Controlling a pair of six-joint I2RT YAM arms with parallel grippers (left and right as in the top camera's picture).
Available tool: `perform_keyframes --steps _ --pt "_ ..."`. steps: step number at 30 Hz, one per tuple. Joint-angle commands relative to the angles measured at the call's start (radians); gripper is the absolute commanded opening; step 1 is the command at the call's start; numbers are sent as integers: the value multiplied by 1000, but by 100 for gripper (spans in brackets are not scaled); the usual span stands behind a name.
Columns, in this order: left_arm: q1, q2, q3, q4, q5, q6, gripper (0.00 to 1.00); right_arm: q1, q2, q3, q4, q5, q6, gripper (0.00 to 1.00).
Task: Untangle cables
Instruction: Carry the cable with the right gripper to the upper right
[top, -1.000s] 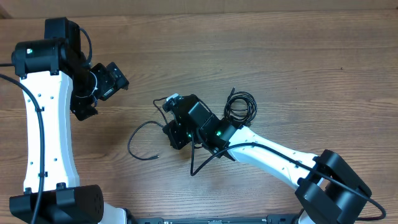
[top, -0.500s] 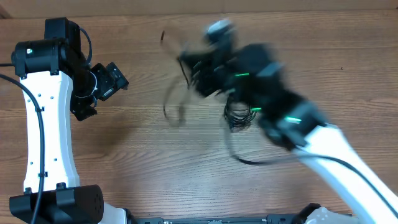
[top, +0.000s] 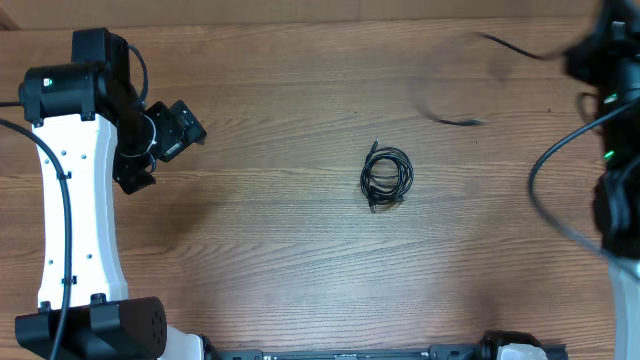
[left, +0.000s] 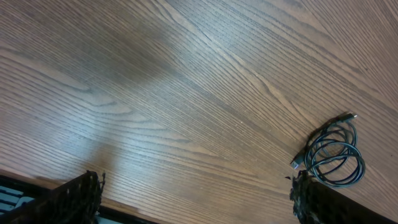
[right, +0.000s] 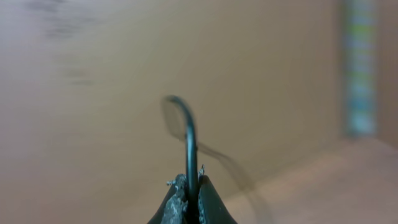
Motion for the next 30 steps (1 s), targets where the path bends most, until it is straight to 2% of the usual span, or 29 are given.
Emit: perform_keyframes --steps 1,5,9,14,17,19,22,30 --pt "-2 -19 13 -1 -12 -17 100 -112 59 3 -32 -43 5 4" --pt "-2 -19 13 -3 -12 -16 100 -193 119 3 -60 -134 39 4" --pt "-2 -19 13 -3 -13 -16 100 -211 134 3 -93 -193 92 4" --pt "-2 -19 13 -3 -13 -16 100 -212 112 3 -209 -183 109 4" --pt "-3 -19 13 -20 -11 -15 100 -212 97 3 -282 -113 188 4" --pt "-6 -19 13 -30 15 33 99 -212 89 3 -319 -103 224 4" --pt "-38 -19 13 -21 116 197 100 -212 82 3 -386 -103 222 4" --pt "-164 -19 13 5 119 216 100 -212 83 3 -412 -102 222 4"
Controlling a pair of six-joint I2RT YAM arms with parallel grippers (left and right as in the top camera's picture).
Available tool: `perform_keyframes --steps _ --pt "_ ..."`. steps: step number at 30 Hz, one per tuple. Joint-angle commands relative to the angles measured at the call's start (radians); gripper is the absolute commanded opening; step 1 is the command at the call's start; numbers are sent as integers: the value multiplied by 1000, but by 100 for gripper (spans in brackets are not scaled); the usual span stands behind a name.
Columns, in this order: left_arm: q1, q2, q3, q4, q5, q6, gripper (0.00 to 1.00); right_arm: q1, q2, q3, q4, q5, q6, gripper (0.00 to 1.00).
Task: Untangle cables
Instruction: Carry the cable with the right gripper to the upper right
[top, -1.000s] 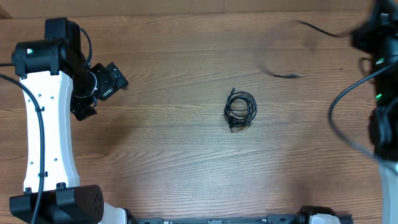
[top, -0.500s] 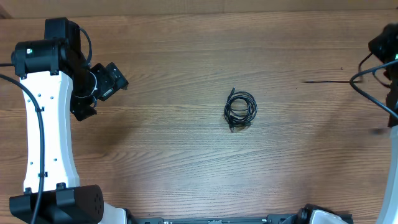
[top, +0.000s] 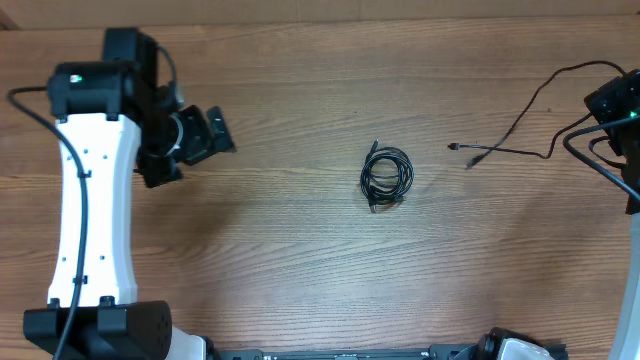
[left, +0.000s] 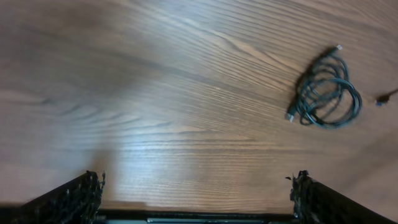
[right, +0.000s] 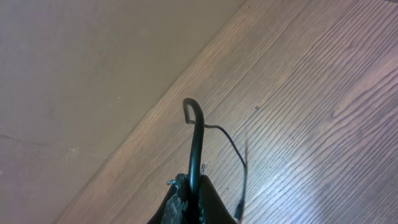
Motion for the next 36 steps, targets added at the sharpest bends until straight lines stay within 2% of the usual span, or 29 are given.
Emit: perform_keyframes --steps 1,9,16,19,23,26,27,28,29,30,31,36 --pt "-64 -19 13 27 22 45 100 -3 -22 5 24 19 11 4" --pt "-118 -19 13 66 23 45 100 -1 93 2 177 28 11 4" --pt "-119 -19 13 66 24 44 100 -11 228 41 624 -170 11 4" --pt "-120 -19 13 67 23 40 100 -13 245 118 744 -179 8 4" --pt "-120 -19 13 69 24 40 100 -13 314 274 699 -175 -39 4" --pt "-120 -19 13 66 24 38 100 -15 367 314 643 -111 -55 5" --pt "-120 -19 13 66 24 37 100 -18 387 314 620 -96 -55 7" --pt "-121 -19 13 66 27 37 100 -23 413 314 595 -93 -58 13" --pt "-125 -19 13 66 27 36 100 -31 464 314 538 -92 -64 34" --pt "-129 -19 13 66 27 32 100 -37 493 314 504 -93 -70 38" --pt "-130 -19 13 66 27 29 100 -45 521 313 471 -93 -74 50" --pt "-145 -19 13 61 27 30 100 -84 606 314 343 -70 -114 64"
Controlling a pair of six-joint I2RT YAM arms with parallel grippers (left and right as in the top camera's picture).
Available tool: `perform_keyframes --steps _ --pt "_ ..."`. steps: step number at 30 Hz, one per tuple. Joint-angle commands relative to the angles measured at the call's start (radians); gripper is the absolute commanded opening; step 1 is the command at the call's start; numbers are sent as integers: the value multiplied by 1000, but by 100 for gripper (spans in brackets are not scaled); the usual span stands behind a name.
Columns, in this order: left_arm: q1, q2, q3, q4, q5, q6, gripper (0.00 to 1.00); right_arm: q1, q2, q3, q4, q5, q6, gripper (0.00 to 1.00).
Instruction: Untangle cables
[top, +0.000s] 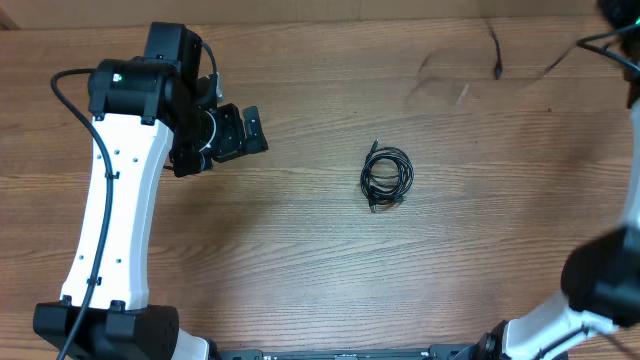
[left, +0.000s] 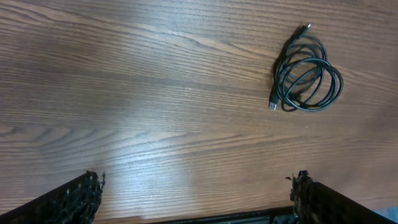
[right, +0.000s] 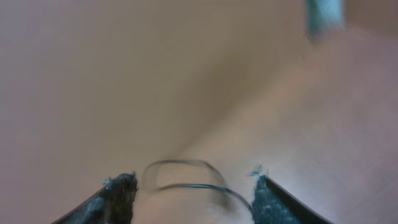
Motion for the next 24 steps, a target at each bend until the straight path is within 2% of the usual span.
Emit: perform_keyframes --steps 1,6,12,15,19,21,24 --pt "-16 -19 13 -1 11 8 100 -41 38 -11 -56 48 -34 64" --pt "-21 -19 13 0 11 8 100 -83 28 -10 -101 40 -34 65" --pt "-21 -19 13 2 11 8 100 -56 49 -23 -174 -168 -34 66" --pt "-21 -19 13 2 11 8 100 -8 76 -35 -224 -237 -34 80" --pt "-21 -19 13 0 11 8 99 60 107 -37 -298 -233 -35 98" --pt "-21 -19 13 5 11 8 100 100 126 -37 -333 -234 -42 100" --pt "-21 -19 13 16 11 8 100 161 154 -37 -365 -237 -129 100"
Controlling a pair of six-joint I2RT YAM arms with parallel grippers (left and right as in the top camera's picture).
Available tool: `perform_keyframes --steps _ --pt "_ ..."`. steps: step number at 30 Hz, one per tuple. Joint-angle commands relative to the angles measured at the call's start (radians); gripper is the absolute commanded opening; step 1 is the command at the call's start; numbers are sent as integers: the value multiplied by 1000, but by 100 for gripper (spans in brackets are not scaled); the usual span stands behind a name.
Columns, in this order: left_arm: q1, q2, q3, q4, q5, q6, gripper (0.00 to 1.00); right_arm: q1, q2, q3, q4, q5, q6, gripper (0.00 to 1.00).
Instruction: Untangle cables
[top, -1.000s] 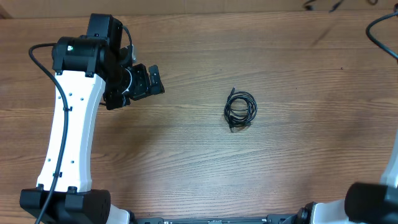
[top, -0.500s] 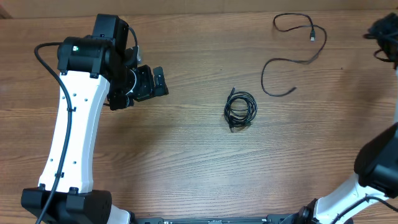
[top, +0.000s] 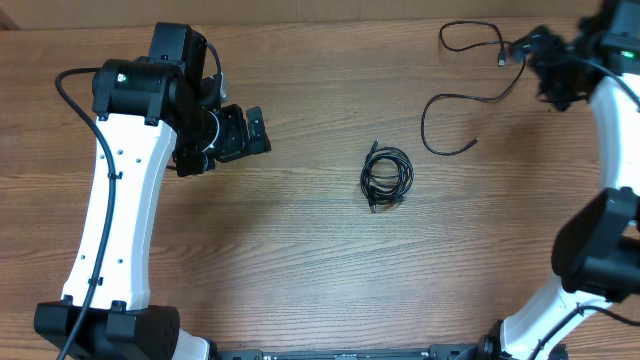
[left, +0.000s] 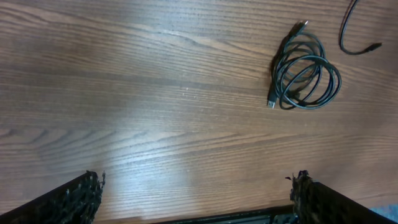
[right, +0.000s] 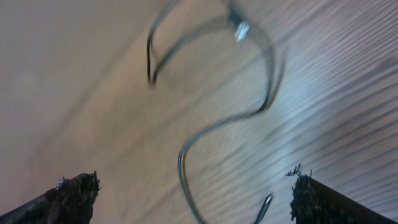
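A small coiled black cable (top: 386, 177) lies at the table's middle; the left wrist view has the same coil (left: 305, 76) at upper right. A loose black cable (top: 470, 75) lies spread in curves at the back right, blurred as the loose cable (right: 211, 112) in the right wrist view. My right gripper (top: 545, 65) is open just right of that cable, nothing between its fingers. My left gripper (top: 248, 132) is open above bare wood, well left of the coil.
The wooden table (top: 300, 260) fills the view. Its back edge (top: 300, 22) runs just behind the loose cable. The white left arm (top: 110, 230) stretches along the left side, the right arm (top: 615, 150) along the right edge.
The loose cable, then airborne near the back edge, now lies spread on the table at back right. My right gripper, open, has come into the overhead view beside it. The left arm barely moved.
At first my right gripper was shut on one end of a black cable, swinging it at the back right while the coil lay mid-table. It still held it a second later. Then the jaws stood open. Now the cable lies apart from the coil. My left gripper shifted rightward, open.
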Motion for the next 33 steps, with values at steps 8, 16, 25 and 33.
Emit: perform_keyframes --steps 8,16,25,33 --pt "-10 -19 13 12 11 8 100 202 131 -2 -59 146 -245 98" --pt "-10 -19 13 13 11 8 99 306 202 -5 -52 225 -372 69" --pt "-10 -19 13 13 11 8 99 327 265 -10 -83 231 -372 45" --pt "-10 -19 13 13 11 8 100 374 276 -11 -90 255 -371 33"
